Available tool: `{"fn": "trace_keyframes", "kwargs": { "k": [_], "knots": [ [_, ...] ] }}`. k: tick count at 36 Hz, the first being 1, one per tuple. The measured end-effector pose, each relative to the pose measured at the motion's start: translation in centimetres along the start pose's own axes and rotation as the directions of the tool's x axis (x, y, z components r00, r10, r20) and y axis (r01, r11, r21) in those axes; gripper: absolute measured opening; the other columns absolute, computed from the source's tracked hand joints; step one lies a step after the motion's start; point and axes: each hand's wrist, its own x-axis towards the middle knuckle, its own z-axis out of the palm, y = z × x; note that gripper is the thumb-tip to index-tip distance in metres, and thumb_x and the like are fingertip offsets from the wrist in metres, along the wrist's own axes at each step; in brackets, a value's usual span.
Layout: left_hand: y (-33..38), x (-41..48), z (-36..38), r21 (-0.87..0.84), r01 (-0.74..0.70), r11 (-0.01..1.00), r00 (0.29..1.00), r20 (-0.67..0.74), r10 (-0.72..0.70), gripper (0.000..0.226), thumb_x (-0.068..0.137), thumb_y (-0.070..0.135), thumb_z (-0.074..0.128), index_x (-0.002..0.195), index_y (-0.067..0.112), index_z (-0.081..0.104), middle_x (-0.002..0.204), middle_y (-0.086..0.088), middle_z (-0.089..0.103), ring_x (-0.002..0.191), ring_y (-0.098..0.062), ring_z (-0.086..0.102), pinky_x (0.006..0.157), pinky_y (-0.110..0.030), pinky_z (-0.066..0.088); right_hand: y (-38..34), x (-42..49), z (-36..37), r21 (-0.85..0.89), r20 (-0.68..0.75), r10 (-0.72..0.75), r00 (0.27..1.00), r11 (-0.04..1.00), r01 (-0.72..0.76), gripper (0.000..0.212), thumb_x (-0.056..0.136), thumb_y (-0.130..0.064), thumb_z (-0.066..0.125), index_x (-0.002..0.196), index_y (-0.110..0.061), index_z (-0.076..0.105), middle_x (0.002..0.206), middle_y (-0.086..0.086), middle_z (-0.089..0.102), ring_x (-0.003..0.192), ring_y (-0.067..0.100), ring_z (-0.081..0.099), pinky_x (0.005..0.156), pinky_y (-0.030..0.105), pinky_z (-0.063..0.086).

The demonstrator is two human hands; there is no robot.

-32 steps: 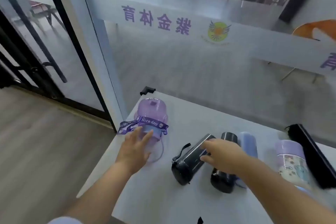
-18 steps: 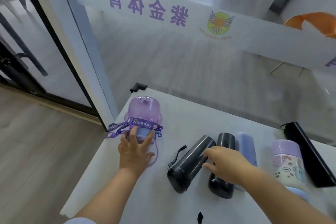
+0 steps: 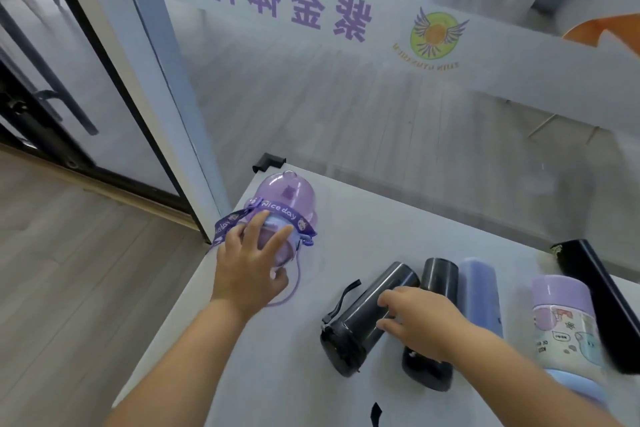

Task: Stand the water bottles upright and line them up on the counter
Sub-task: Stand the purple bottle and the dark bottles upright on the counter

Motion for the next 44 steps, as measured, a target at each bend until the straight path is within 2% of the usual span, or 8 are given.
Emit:
{"fn": "trace_keyframes", "kwargs": {
  "k": [8, 16, 20, 26, 31, 36, 39, 44],
  "knots": [
    [0.3, 3.2, -5.2, -0.071, 0.062, 0.996, 0.991, 0.123, -0.053, 0.067, 0.055, 0.042, 0.059, 0.120, 0.040, 0.044, 0.134, -0.010, 0.046, 0.089, -0.040, 0.054, 0.068, -0.044, 0.053, -0.7, 0.4, 0.4, 0.063, -0.118, -0.040, 0.992, 0.997, 0.047, 0.037, 0.095, -0.043, 0.044, 0.126, -0.024, 0.049, 0.109, -0.008, 0.055, 0.087, 0.009, 0.042, 0.078, 0.025, 0.042],
    [-0.1, 7.1, -6.3, -0.020, 0.054, 0.998, 0.964, 0.260, -0.047, 0.065, 0.077, 0.043, 0.060, 0.135, 0.045, 0.031, 0.133, -0.002, 0.017, 0.101, -0.033, 0.047, 0.089, -0.043, 0.050, -1.6, 1.0, 0.9, 0.003, -0.164, -0.130, 0.978, 0.991, 0.133, 0.039, 0.092, -0.038, 0.052, 0.127, -0.021, 0.050, 0.124, -0.004, 0.049, 0.109, 0.018, 0.046, 0.088, 0.027, 0.043],
    [-0.2, 9.2, -5.8, -0.082, 0.067, 0.994, 0.973, 0.224, -0.047, 0.052, 0.085, 0.030, 0.056, 0.134, 0.038, 0.042, 0.140, -0.003, 0.024, 0.116, -0.035, 0.040, 0.097, -0.040, 0.041, -1.9, 1.7, 1.4, -0.064, -0.143, -0.168, 0.975, 0.985, 0.160, 0.043, 0.091, -0.035, 0.054, 0.130, -0.019, 0.047, 0.130, 0.000, 0.044, 0.115, 0.023, 0.042, 0.092, 0.033, 0.044],
    [-0.4, 9.9, -4.8, -0.130, -0.008, 0.992, 0.986, 0.161, 0.029, 0.050, 0.086, 0.035, 0.062, 0.134, 0.030, 0.047, 0.144, -0.010, 0.029, 0.121, -0.040, 0.037, 0.102, -0.044, 0.037, -2.4, 2.6, 1.6, -0.147, -0.115, -0.172, 0.978, 0.977, 0.155, 0.046, 0.089, -0.032, 0.054, 0.131, -0.014, 0.044, 0.137, 0.004, 0.040, 0.122, 0.029, 0.038, 0.096, 0.040, 0.041],
    [-1.0, 9.4, -3.4, -0.189, -0.054, 0.980, 0.995, 0.073, 0.069, 0.054, 0.079, 0.027, 0.072, 0.130, 0.022, 0.054, 0.140, -0.017, 0.041, 0.121, -0.046, 0.040, 0.100, -0.050, 0.039, -2.7, 3.7, 2.7, -0.260, -0.121, -0.216, 0.969, 0.949, 0.179, 0.051, 0.057, -0.036, 0.080, 0.100, -0.014, 0.063, 0.106, 0.005, 0.063, 0.094, 0.030, 0.060, 0.066, 0.037, 0.054],
    [-1.0, 9.8, -3.1, -0.134, -0.049, 0.990, 0.995, 0.081, 0.060, 0.054, 0.082, 0.024, 0.069, 0.132, 0.024, 0.050, 0.149, -0.011, 0.033, 0.133, -0.044, 0.027, 0.104, -0.055, 0.034, -4.1, 4.7, 2.8, -0.316, -0.082, -0.299, 0.951, 0.913, 0.260, 0.054, 0.081, -0.025, 0.064, 0.129, -0.009, 0.043, 0.132, 0.010, 0.045, 0.120, 0.035, 0.041, 0.090, 0.046, 0.041],
    [-0.8, 10.5, -3.6, -0.062, -0.009, 0.998, 0.993, 0.113, 0.016, 0.051, 0.087, 0.029, 0.061, 0.135, 0.032, 0.044, 0.155, 0.000, 0.022, 0.134, -0.034, 0.020, 0.106, -0.047, 0.030, -4.8, 5.0, 2.6, -0.343, -0.064, -0.305, 0.950, 0.901, 0.266, 0.059, 0.082, -0.021, 0.063, 0.134, -0.010, 0.035, 0.135, 0.009, 0.041, 0.119, 0.035, 0.039, 0.090, 0.048, 0.036],
    [-0.5, 10.5, -4.3, -0.087, 0.006, 0.996, 0.983, 0.182, 0.010, 0.054, 0.089, 0.021, 0.059, 0.139, 0.027, 0.039, 0.156, -0.006, 0.016, 0.139, -0.034, 0.014, 0.111, -0.044, 0.027, -4.9, 5.1, 2.9, -0.380, -0.048, -0.325, 0.945, 0.881, 0.283, 0.065, 0.080, -0.015, 0.066, 0.135, -0.012, 0.031, 0.134, 0.008, 0.041, 0.116, 0.035, 0.040, 0.086, 0.049, 0.033]
  ]
}}
